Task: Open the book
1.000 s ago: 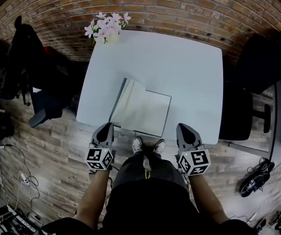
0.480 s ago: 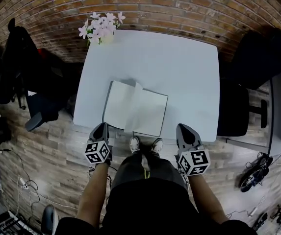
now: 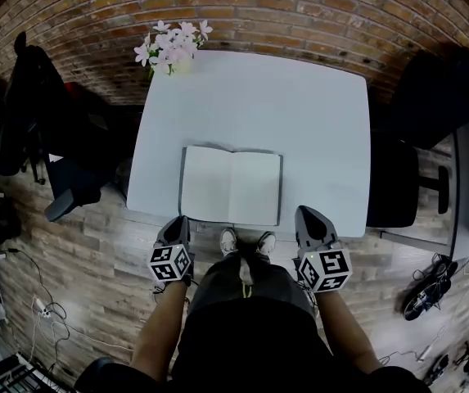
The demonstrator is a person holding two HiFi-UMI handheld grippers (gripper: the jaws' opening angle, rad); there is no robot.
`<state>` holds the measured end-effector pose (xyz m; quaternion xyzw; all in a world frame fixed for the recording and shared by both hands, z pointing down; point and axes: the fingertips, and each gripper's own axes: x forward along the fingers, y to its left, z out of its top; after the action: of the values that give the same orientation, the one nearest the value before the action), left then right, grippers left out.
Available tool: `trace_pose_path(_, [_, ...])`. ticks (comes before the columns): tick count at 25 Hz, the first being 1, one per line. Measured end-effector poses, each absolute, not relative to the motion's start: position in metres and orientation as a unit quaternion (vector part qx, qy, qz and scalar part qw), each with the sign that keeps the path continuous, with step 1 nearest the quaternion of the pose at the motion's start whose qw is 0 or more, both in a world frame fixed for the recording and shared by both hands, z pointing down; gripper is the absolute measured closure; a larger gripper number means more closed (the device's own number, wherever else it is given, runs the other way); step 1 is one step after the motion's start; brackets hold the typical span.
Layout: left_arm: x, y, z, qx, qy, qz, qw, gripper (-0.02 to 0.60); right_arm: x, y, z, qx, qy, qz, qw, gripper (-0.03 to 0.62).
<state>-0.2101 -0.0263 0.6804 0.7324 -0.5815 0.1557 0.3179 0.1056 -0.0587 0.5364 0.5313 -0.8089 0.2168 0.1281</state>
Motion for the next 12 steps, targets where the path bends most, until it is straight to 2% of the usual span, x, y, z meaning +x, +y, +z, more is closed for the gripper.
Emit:
trace_pose_path(7, [-0.210, -0.032, 0.694, 0.740, -0.556, 0.235, 0.297, 0.526, 0.102, -0.061, 0.538, 0.529, -0.809, 0.218, 0.133, 0.583])
trace_pose_path(10, [-0.215, -0.031, 0.691, 0.744, -0.558, 0.235, 0.284, 0.504, 0.099, -0.062, 0.539, 0.527, -0.810, 0.219, 0.134, 0.583])
trace_pose_path(12, [-0.225, -0.030, 0.687, 0.741, -0.569, 0.224, 0.277, 0.387, 0.096, -0.064, 0.538, 0.526, -0.811, 0.218, 0.134, 0.583])
